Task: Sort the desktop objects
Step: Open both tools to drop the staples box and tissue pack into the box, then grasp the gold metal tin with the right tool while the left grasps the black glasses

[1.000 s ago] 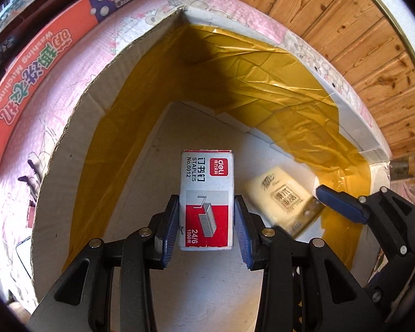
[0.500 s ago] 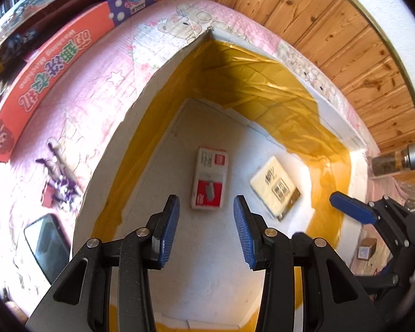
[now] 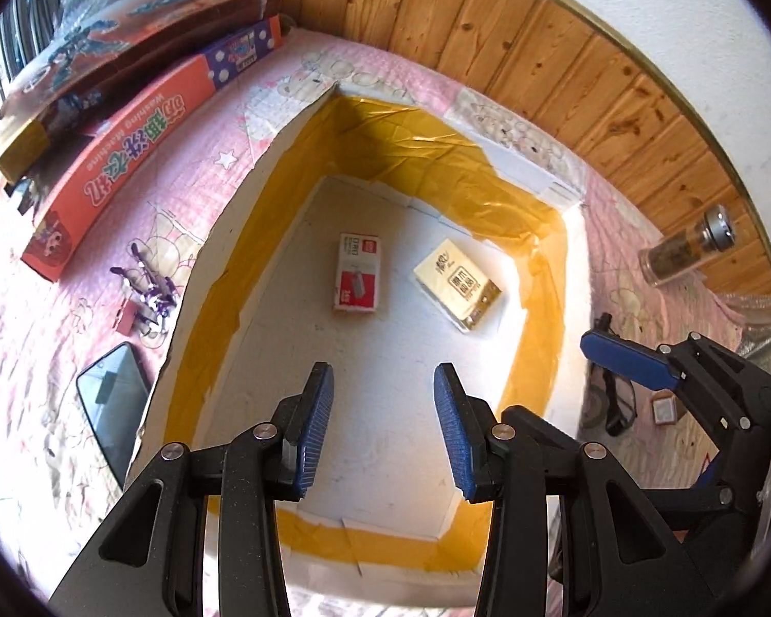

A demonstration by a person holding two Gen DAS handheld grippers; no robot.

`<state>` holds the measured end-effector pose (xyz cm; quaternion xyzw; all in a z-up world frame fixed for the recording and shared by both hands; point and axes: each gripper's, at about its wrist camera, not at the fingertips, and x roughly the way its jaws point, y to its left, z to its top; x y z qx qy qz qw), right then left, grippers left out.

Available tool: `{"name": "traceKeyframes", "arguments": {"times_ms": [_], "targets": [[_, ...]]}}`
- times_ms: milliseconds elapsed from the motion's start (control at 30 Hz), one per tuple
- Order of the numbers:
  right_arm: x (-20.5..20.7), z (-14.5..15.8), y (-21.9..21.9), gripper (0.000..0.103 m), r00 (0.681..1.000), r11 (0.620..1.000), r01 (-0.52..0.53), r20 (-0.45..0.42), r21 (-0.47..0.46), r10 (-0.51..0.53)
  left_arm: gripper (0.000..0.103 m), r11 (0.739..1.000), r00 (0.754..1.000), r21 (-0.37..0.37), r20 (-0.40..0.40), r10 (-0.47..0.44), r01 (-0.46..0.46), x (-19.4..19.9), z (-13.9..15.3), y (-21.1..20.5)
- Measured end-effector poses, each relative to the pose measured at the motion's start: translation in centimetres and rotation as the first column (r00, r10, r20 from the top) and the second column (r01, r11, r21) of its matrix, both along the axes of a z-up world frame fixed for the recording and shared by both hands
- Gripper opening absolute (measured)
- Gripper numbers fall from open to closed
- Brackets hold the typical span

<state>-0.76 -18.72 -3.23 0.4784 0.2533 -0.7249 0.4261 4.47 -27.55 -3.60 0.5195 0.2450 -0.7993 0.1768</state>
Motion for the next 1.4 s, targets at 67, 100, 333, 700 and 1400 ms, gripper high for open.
{"name": "traceKeyframes", "arguments": {"times_ms": [67,100,333,700,1400], "targets": [[0.9,0.7,0.6,0.063,1.0,1.0,0.0,-0.016,-0.014,0.0,0.043,1.0,1.0,-0.008,-0.011,-0.01,0.01,0.8,0.8,0.7],[1.3,1.0,0.9,0.063,1.0,1.0,0.001,-0.02,-0.022,-0.002,0.043,1.0,1.0,-0.015,-0.016,-0.014,0.014,1.2,1.2,1.0],[3.7,2.3,3.0,0.063,0.999,0.997,0.019,-0.028,-0.072,-0.021,0.043,0.998,0.998,-0.054,-0.045,-0.035,0.032,3.5,3.2,2.9],[5.4,3.4,7.0,0.063,0.996,0.986,0.071,-0.037,-0.152,-0.077,0.043,0.994,0.992,-0.058,-0.068,-0.102,0.098,4.3,4.3,6.3],[-3.0,-3.5,31.2,0.063,0.725,0.705,0.689,0.147,-0.171,-0.673,0.043,0.887,0.887,0.091,0.047,-0.459,0.453,-6.3,-2.5,20.6]]}}
